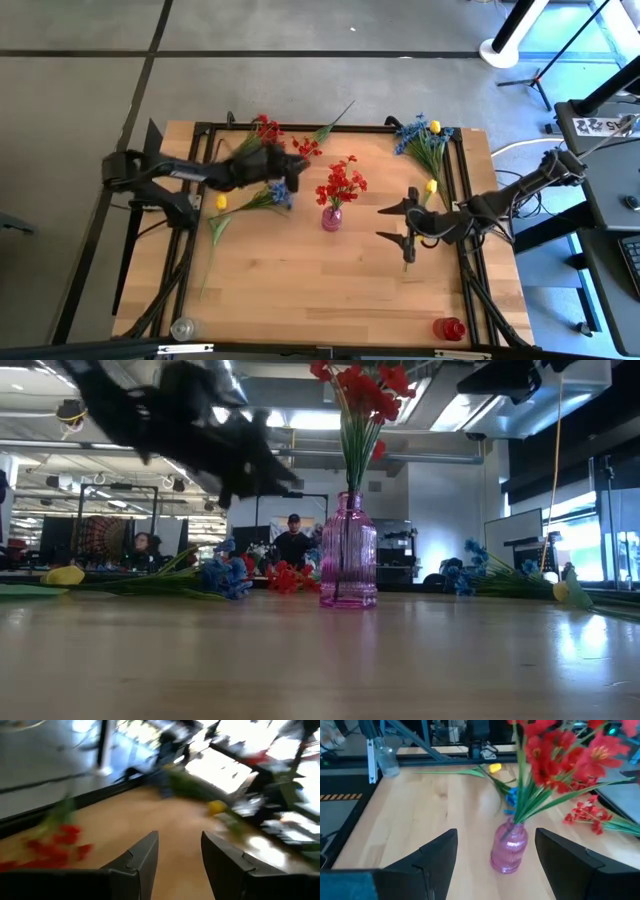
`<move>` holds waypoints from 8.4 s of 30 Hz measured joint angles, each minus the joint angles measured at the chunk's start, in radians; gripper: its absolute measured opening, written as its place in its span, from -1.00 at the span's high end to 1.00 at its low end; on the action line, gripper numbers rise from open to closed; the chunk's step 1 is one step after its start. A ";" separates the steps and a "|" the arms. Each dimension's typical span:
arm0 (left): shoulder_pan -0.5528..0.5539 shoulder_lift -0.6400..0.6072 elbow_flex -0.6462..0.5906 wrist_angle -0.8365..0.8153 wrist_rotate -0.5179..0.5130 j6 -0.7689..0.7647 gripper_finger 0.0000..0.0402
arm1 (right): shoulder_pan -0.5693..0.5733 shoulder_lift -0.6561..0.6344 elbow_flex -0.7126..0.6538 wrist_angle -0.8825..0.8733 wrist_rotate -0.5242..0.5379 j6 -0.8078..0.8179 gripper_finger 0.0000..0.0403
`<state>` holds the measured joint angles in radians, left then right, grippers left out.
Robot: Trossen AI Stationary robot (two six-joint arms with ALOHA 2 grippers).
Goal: Sort flowers into vase by color
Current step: Put the right red flowers into the violet vase
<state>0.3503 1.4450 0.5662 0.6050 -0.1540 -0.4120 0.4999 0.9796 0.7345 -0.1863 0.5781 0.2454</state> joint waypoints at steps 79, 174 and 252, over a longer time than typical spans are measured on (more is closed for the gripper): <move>-1.000 -0.116 0.281 -0.282 -0.436 0.410 1.00 | 0.204 0.264 -0.001 0.335 -0.124 0.024 -0.32; -0.849 -0.116 -0.197 0.018 -0.375 0.178 0.61 | -0.186 0.632 0.262 0.859 0.188 -0.468 0.93; -0.848 -0.116 -0.197 0.039 -0.383 0.175 0.61 | -0.102 0.636 0.266 0.623 0.276 -0.236 0.91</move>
<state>-0.4977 1.3293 0.3695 0.6437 -0.5369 -0.2367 0.3977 1.6154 1.0008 0.4364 0.8539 0.0091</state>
